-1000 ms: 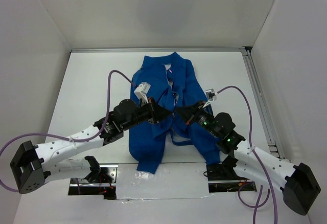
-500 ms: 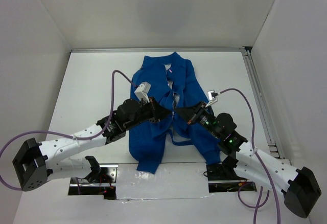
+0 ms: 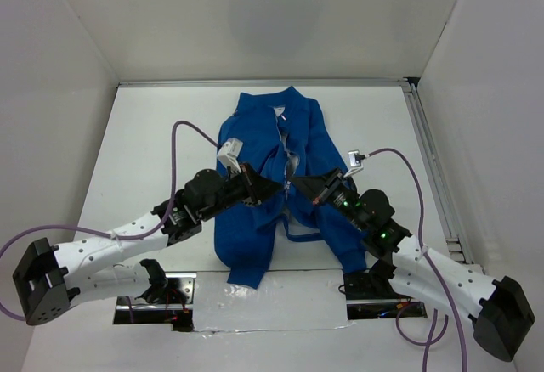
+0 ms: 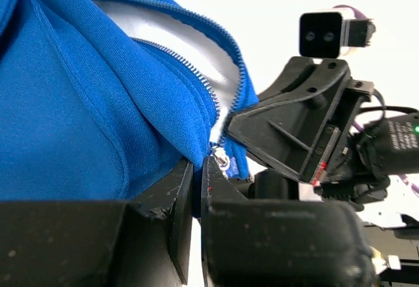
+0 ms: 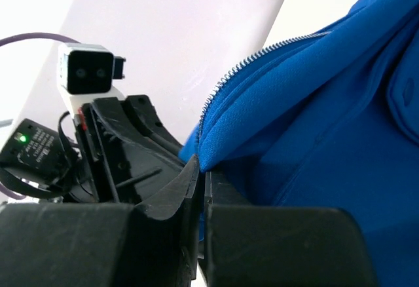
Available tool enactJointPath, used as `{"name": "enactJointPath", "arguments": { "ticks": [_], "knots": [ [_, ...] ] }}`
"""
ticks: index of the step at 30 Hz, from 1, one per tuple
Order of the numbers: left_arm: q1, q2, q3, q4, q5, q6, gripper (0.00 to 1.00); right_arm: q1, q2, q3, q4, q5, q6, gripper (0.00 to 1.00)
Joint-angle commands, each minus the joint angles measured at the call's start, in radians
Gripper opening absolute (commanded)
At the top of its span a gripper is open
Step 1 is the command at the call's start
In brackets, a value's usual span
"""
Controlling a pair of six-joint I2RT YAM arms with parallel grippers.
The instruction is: Zip up the jacket
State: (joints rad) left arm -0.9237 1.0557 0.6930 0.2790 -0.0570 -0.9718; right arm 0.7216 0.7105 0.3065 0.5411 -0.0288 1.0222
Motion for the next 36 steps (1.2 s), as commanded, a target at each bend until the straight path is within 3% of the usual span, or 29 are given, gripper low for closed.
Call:
{"name": "enactJointPath", "arguments": {
  "ticks": [1, 4, 9, 13, 19, 21, 22, 36],
  "knots": [
    [-0.026, -0.062, -0.029, 0.015, 0.103, 0.027, 0.0, -0.005, -0.017, 0.019, 0.227, 0.066, -0.077, 0.0],
    [-0.026, -0.074, -0.043, 0.054, 0.146, 0.039, 0.0, -0.004, -0.026, 0.051, 0.168, 0.066, -0.151, 0.0],
    [-0.026, -0.045, -0.024, 0.058, 0.197, 0.054, 0.0, 0.001, 0.038, 0.091, 0.201, -0.124, -0.287, 0.0],
    [-0.026, -0.034, -0.01, 0.036, 0.172, 0.05, 0.0, 0.028, 0.089, 0.19, 0.062, -0.223, -0.352, 0.0],
    [-0.026, -0.042, -0.01, 0.036, 0.126, 0.056, 0.0, 0.061, 0.055, 0.197, 0.014, -0.255, -0.373, 0.12],
    [-0.026, -0.046, -0.009, 0.035, 0.114, 0.062, 0.0, 0.061, 0.038, 0.186, 0.02, -0.25, -0.36, 0.01],
    [-0.026, -0.048, -0.01, 0.037, 0.108, 0.064, 0.0, 0.059, 0.023, 0.175, 0.025, -0.25, -0.359, 0.0],
    [-0.026, -0.083, -0.013, -0.024, 0.039, 0.12, 0.0, 0.061, -0.028, 0.18, -0.049, -0.275, -0.318, 0.0]
  ]
}}
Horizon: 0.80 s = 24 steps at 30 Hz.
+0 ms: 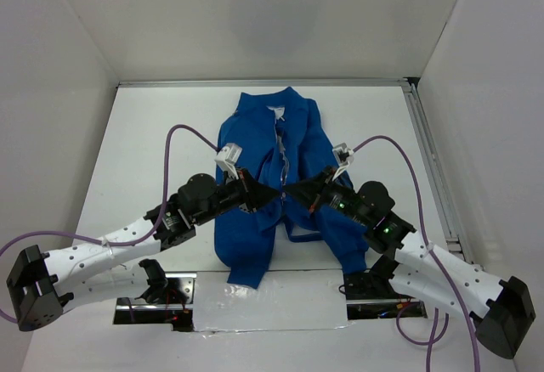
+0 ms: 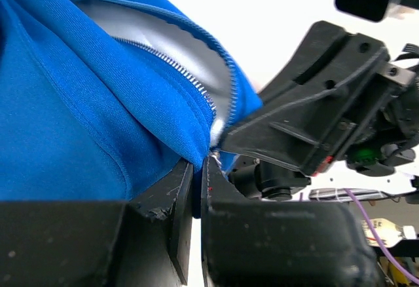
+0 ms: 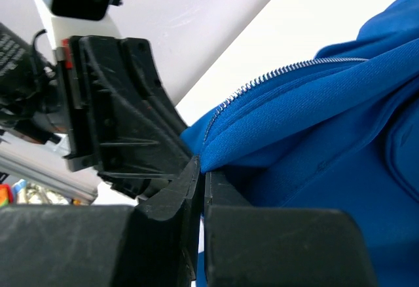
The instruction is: Zip up the jacket
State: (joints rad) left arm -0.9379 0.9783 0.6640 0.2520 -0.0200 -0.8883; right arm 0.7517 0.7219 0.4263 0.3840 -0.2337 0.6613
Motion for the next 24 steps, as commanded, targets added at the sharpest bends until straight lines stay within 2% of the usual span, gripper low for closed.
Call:
{"name": "enactJointPath", "arguments": {
  "ticks": [1, 8, 11, 14, 17, 21, 23, 24],
  "knots": [
    [-0.012, -0.006, 0.016, 0.006, 0.009, 0.041, 0.0, 0.032, -0.041, 0.055, 0.111, -0.062, 0.043, 0.0],
    [-0.012, 0.005, 0.013, 0.052, 0.055, 0.072, 0.0, 0.032, -0.013, 0.08, 0.093, -0.091, 0.025, 0.0],
    [-0.01, -0.001, 0.008, 0.066, 0.071, 0.078, 0.03, 0.031, 0.019, 0.103, 0.069, -0.113, 0.009, 0.0],
    [-0.012, -0.021, -0.003, 0.075, 0.074, 0.078, 0.04, 0.029, 0.037, 0.127, 0.018, -0.11, -0.009, 0.17],
    [-0.012, -0.035, -0.006, 0.075, 0.068, 0.075, 0.02, 0.032, 0.044, 0.126, 0.006, -0.11, -0.031, 0.27],
    [-0.01, -0.046, -0.012, 0.075, 0.06, 0.071, 0.0, 0.031, 0.039, 0.137, -0.042, -0.07, -0.052, 0.28],
    [-0.01, -0.05, -0.014, 0.075, 0.054, 0.068, 0.0, 0.032, 0.036, 0.14, -0.06, -0.07, -0.065, 0.34],
    [-0.01, -0.052, -0.014, 0.075, 0.052, 0.068, 0.0, 0.032, 0.034, 0.137, -0.062, -0.075, -0.068, 0.33]
  ]
}}
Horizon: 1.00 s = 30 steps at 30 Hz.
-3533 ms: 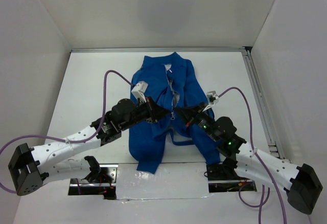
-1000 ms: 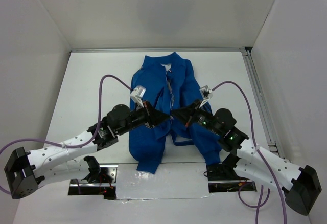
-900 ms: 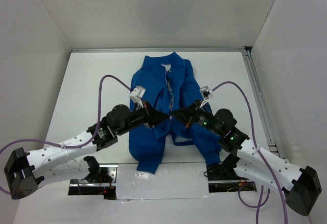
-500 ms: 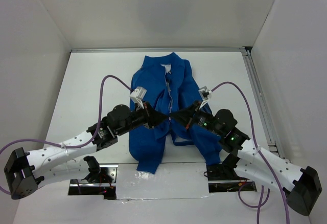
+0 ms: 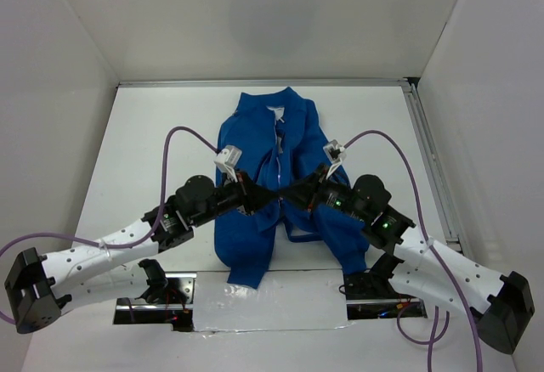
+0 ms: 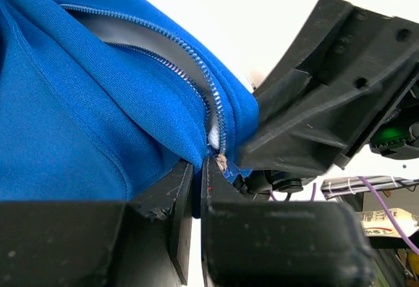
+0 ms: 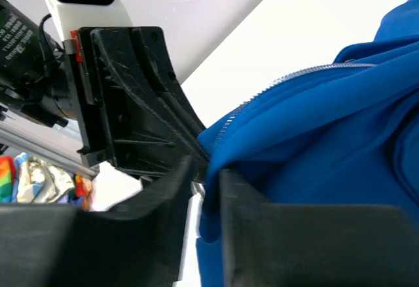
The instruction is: Zip up the jacket
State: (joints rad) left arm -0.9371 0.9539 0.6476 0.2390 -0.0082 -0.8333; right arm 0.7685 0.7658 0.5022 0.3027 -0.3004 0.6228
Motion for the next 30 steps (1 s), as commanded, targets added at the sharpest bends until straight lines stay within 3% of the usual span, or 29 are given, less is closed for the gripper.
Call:
{"name": "enactJointPath", "arguments": {
  "ticks": [1, 3, 6, 11, 20, 30],
  "knots": [
    [-0.011, -0.029, 0.001, 0.088, 0.037, 0.013, 0.0, 0.015, -0.014, 0.056, 0.022, -0.008, -0.031, 0.27],
    [-0.011, -0.029, 0.001, 0.088, 0.034, 0.01, 0.0, 0.014, -0.019, 0.052, 0.026, -0.005, -0.034, 0.22],
    [-0.009, -0.035, 0.001, 0.086, 0.028, 0.013, 0.0, 0.015, -0.022, 0.053, 0.006, 0.003, -0.043, 0.0],
    [-0.011, -0.049, -0.019, 0.134, 0.076, 0.039, 0.0, 0.021, -0.036, 0.022, 0.048, 0.102, 0.005, 0.0],
    [-0.011, -0.061, -0.092, 0.262, 0.266, 0.099, 0.0, 0.022, -0.063, -0.071, 0.326, 0.348, 0.106, 0.0],
    [-0.009, -0.026, -0.112, 0.287, 0.298, 0.074, 0.0, 0.023, -0.086, -0.14, 0.529, 0.35, 0.187, 0.0]
  ]
}}
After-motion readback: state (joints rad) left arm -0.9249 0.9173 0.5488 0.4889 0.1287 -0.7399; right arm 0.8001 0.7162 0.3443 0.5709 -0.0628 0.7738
